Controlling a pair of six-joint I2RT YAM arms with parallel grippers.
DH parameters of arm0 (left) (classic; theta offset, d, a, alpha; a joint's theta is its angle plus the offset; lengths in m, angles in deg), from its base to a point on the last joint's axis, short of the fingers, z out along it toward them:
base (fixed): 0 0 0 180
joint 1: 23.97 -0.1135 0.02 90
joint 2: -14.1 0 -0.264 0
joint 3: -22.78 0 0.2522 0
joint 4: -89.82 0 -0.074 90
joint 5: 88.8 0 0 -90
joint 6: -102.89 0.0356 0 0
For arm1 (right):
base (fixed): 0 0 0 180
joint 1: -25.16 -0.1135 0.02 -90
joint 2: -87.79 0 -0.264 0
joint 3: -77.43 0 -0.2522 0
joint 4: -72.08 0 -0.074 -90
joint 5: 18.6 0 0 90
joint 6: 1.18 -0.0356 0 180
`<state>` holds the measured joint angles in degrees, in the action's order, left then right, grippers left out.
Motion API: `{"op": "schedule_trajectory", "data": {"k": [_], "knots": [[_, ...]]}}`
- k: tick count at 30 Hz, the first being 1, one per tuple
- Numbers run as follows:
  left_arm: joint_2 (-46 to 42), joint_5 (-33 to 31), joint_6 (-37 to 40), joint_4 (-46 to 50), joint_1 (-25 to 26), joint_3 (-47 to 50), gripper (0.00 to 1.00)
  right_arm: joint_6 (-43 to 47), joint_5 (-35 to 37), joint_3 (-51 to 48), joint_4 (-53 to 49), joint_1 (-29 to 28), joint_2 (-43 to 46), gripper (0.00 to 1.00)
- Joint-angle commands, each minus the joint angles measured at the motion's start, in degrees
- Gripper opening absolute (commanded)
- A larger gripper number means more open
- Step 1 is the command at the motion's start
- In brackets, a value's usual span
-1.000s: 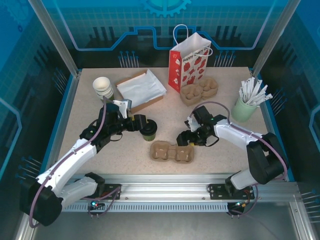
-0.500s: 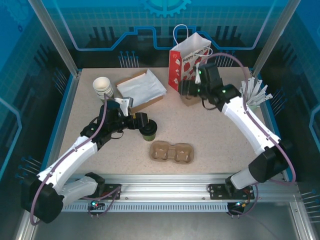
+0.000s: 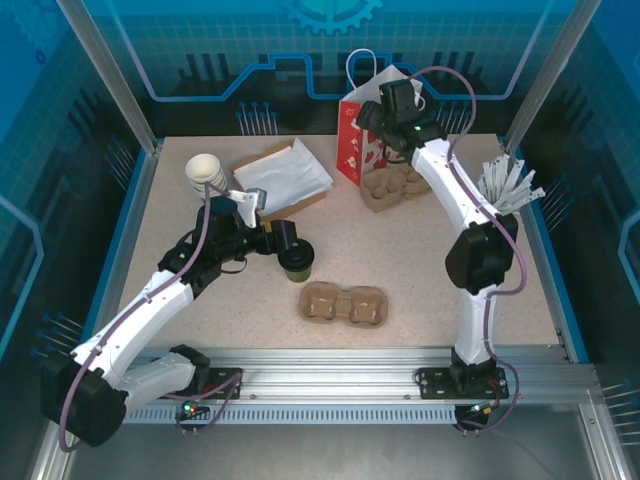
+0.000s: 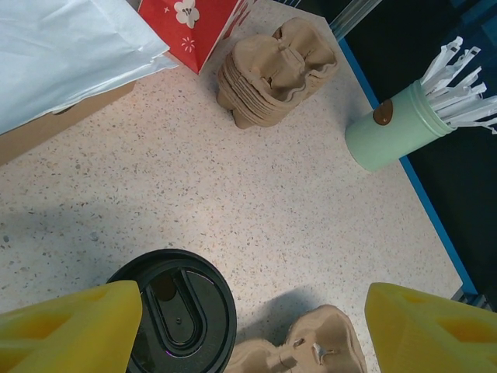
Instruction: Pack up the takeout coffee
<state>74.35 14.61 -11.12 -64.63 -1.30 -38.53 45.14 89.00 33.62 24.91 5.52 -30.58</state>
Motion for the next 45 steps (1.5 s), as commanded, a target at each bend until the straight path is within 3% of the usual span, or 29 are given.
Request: {"op": "schedule_trajectory", "data": {"k": [1, 13, 27, 45], "knots": [[-1.09, 1.7, -0.69, 0.53, 0.37, -1.86, 0.77, -6.55, 4.02, 7.72, -2.86, 1.05, -4.33, 0.78], [-1.74, 2.05, -0.86, 0.91, 0.53, -1.26, 0.77, -11.95, 4.63, 23.89, -7.61, 3.02, -16.6, 0.7], [-2.86, 2.24, -1.11, 2.18, 0.75, -0.8, 0.77, -11.57, 5.13, 28.19, -7.99, 4.26, -19.98, 0.38], [-2.42, 2.88, -0.61, 1.83, 0.94, -0.8, 0.77, -8.04, 3.77, 28.55, -8.68, 5.08, -17.45, 0.07]]}}
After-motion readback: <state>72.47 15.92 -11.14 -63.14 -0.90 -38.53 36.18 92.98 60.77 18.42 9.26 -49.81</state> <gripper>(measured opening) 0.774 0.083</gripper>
